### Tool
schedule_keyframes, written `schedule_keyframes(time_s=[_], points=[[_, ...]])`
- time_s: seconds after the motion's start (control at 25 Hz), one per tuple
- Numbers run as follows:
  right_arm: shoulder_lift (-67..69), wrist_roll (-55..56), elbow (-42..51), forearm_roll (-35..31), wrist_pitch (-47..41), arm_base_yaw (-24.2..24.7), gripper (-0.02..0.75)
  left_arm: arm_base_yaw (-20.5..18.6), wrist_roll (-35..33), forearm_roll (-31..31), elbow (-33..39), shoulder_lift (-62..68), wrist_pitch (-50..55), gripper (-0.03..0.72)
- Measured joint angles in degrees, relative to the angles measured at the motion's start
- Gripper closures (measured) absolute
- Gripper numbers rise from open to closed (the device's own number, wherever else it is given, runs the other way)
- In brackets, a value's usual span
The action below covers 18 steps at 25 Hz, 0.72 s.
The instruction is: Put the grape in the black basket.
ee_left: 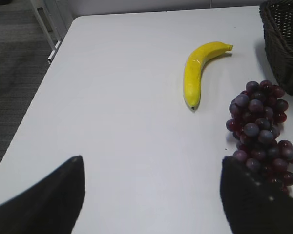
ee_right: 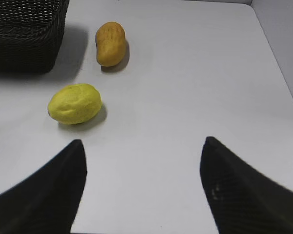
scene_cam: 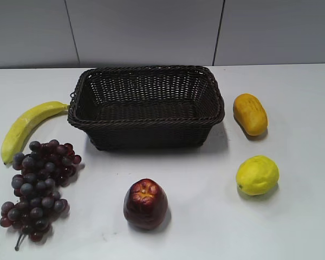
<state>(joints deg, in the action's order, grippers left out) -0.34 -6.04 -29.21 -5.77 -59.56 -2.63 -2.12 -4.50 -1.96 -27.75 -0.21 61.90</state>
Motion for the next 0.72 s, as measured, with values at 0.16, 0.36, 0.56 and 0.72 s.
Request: schedule_keyframes(time_s=[0.16, 0.36, 0.56, 0.72], points=[[0.0, 0.0, 0.0, 0.0, 0.0, 0.0, 0.187, 0.0, 0.0, 0.0, 0.0, 0.0, 0.0, 0.040], [0.0, 0.0, 0.0, 0.0, 0.0, 0.0, 0.187, 0.0, 0.0, 0.0, 0.0, 0.0, 0.0, 0.040], [0.0, 0.0, 0.0, 0.0, 0.0, 0.0, 0.187, 0.0, 0.0, 0.9, 0.0, 0.0, 0.0, 0.047], [0.0, 0.0, 0.0, 0.0, 0.0, 0.0, 0.187, 0.0, 0.0, 1.0, 0.0, 0.0, 0.1, 0.075]])
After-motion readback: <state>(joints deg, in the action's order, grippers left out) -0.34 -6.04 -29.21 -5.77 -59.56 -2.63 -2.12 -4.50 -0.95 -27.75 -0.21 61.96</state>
